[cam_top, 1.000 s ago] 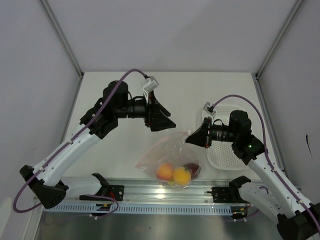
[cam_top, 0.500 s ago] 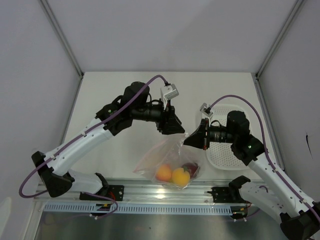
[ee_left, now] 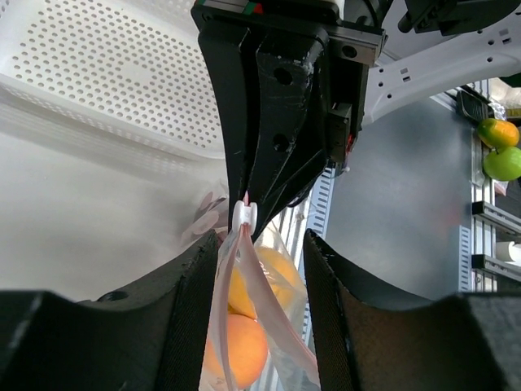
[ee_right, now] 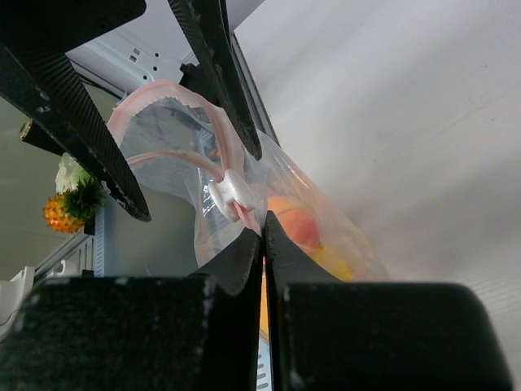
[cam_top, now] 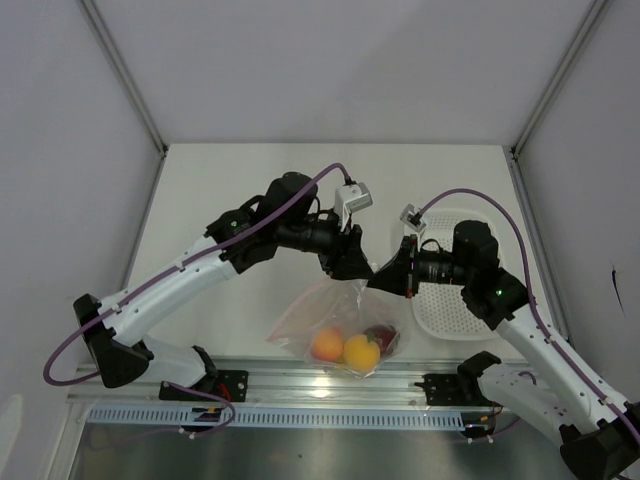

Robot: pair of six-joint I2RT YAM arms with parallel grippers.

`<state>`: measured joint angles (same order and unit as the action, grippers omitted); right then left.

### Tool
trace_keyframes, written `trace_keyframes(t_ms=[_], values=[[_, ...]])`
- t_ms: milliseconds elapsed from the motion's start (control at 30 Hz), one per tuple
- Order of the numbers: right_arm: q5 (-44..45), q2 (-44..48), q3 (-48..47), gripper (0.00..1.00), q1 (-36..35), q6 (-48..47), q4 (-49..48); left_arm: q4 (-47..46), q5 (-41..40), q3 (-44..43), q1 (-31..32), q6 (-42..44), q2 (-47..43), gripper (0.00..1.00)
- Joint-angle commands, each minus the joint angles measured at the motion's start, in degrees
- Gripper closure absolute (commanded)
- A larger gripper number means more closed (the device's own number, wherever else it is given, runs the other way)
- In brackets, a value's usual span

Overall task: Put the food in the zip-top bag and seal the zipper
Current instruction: Zip the zipper food storage bag at the center of the board.

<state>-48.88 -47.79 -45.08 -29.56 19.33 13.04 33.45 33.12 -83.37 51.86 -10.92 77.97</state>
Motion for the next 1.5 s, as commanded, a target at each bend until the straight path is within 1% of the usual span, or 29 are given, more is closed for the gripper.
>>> trace_keyframes(t_ms=[0, 167, 233, 333, 533, 800, 900, 933, 1000, 1067, 1100, 1133, 1167, 1200, 1233, 1300, 1467], values=[[0.3, 0.2, -2.6, 1.0, -0.3, -0.7, -0.6, -0.1, -1.5, -2.5, 0.9, 1.1, 0.6, 0.51], [0.2, 0.2, -2.6, 1.0, -0.2, -0.7, -0.6, -0.4, -1.9, -2.7, 1.1, 0.5, 1.2, 0.58], [0.2, 0.2, -2.5, 1.0, -0.2, -0.7, -0.6, -0.7, -2.0, -2.7, 1.2, 0.5, 1.4, 0.59], [0.2, 0.2, -2.5, 1.0, -0.3, -0.7, -0.5, -0.6, -2.4, -3.1, 1.3, 0.5, 1.8, 0.64], [0.2, 0.3, -2.3, 1.0, -0.3, -0.5, -0.6, -0.9, -2.4, -3.4, 1.4, -0.2, 2.3, 0.66], [0.2, 0.3, -2.2, 1.0, -0.5, -0.2, -0.9, -0.6, -2.1, -4.3, 1.4, -0.4, 3.1, 0.75], [0.3, 0.2, -2.3, 1.0, -0.5, -0.2, -0.8, -0.7, -1.7, -4.1, 1.4, -0.5, 3.3, 0.8], [0.4, 0.2, -2.3, 1.0, -0.6, -0.3, -0.8, -0.6, -1.5, -4.3, 1.4, -0.5, 3.4, 0.84], [0.9, 0.3, -2.5, 1.0, -0.5, -0.3, -0.6, 0.1, -1.2, -4.7, 1.4, 0.1, 3.5, 0.89], [1.0, 0.3, -2.6, 1.0, -0.5, -0.4, -0.5, 0.9, -1.7, -4.8, 1.4, 0.7, 3.6, 0.99], [1.1, 0.3, -2.6, 1.0, -0.5, -0.5, -0.5, 1.6, -2.1, -5.0, 1.4, 1.0, 3.6, 0.99], [1.2, 0.3, -2.6, 0.99, -0.5, -0.5, -0.2, 1.8, -2.2, -5.1, 1.4, 1.4, 3.6, 0.99], [1.1, 0.3, -2.6, 0.93, -0.5, -0.6, -0.2, 2.1, -2.0, -5.2, 1.4, 1.5, 3.6, 0.99], [1.0, 0.3, -2.6, 0.75, -0.5, -0.9, -0.2, 2.2, -1.6, -5.1, 1.4, 1.4, 3.5, 0.99], [0.9, 0.2, -2.6, 0.71, -0.5, -0.9, -0.3, 2.2, -1.3, -5.1, 1.4, 1.3, 3.5, 1.0], [0.0, 0.1, -2.5, 0.67, -0.5, -1.1, -0.7, 1.9, -0.6, -5.0, 1.4, 1.2, 3.3, 1.0], [-3.1, -1.1, -1.9, 0.67, -0.5, -0.3, -3.5, 1.1, 0.4, -4.5, 1.4, 0.8, 2.8, 0.99]])
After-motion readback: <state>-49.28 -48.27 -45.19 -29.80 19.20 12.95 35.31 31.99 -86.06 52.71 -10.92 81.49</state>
